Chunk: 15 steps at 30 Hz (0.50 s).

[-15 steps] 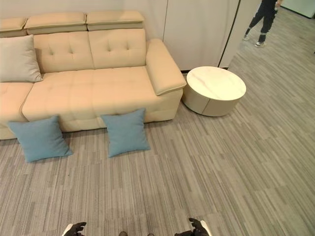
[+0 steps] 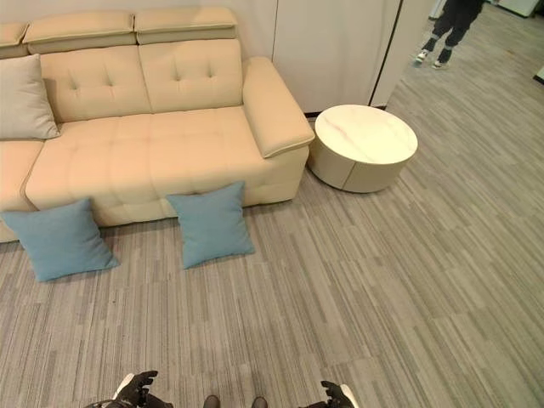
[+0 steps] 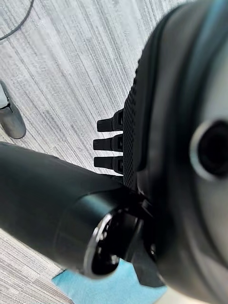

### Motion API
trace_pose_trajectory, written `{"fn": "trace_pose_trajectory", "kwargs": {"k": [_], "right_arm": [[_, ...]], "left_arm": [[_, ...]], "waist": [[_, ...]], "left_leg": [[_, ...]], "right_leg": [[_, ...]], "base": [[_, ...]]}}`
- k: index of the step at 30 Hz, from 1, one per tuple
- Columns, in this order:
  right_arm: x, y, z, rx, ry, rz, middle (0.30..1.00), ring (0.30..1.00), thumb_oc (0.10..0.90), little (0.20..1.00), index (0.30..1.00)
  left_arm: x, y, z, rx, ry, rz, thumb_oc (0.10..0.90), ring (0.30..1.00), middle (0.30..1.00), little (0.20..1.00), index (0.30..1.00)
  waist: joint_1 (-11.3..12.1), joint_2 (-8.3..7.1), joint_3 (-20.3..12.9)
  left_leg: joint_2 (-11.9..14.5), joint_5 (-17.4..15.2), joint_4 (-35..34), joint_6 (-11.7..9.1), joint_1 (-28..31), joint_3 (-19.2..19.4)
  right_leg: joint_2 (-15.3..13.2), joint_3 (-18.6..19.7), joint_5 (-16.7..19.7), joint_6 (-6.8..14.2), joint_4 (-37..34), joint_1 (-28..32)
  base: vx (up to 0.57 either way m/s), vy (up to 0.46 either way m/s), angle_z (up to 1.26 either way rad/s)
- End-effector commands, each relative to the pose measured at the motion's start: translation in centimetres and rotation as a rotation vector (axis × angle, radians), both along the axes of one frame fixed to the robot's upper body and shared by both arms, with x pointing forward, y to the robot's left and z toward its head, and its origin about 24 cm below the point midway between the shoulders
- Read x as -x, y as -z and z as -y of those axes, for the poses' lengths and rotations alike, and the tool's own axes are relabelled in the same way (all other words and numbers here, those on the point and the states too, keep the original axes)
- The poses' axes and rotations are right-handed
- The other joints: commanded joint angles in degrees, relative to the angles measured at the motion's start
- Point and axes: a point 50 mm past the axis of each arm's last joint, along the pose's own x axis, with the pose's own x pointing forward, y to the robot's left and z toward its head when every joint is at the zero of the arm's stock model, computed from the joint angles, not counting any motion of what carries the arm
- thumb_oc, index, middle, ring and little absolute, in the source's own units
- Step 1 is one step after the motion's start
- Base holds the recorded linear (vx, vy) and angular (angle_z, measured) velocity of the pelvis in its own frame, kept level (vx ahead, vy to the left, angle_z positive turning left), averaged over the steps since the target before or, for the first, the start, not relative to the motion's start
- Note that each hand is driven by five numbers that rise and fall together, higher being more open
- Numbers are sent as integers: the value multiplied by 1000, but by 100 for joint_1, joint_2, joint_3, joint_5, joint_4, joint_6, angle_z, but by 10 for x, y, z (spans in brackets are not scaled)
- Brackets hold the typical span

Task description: Pick up all the scattered cushions and arrange them neatly on the sofa.

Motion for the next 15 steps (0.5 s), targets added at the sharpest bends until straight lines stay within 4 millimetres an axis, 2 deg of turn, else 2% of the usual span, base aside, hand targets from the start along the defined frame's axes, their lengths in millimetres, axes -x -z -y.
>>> {"fn": "trace_pose_trajectory", "kwargs": {"k": [1,11,15], "right_arm": [[-16,-7,10,25,0,56,900,900,800,900,900],[-28,-10,7,19,12,90,900,900,800,900,900],[-33,-12,6,14,11,104,900,900,800,900,900]], "left_arm": [[-25,-5,14,35,37,73,800,900,900,900,900],[-30,-8,4,33,14,98,800,900,900,900,900],[-29,-9,-1,25,-3,101,800,900,900,900,900]], "waist": [[78,-102,-114],[270,-260,72],[290,-276,200]], "left_leg": [[-49,-419,10,-292,189,-89],[-282,-676,740,-88,-282,-234],[-353,-712,819,11,-250,-420]], "right_leg": [[-510,162,-47,813,67,226],[-702,150,-118,869,896,-177],[-780,127,46,934,1773,-512]], "base": [[15,46,-2],[-10,71,1],[20,88,14]]}}
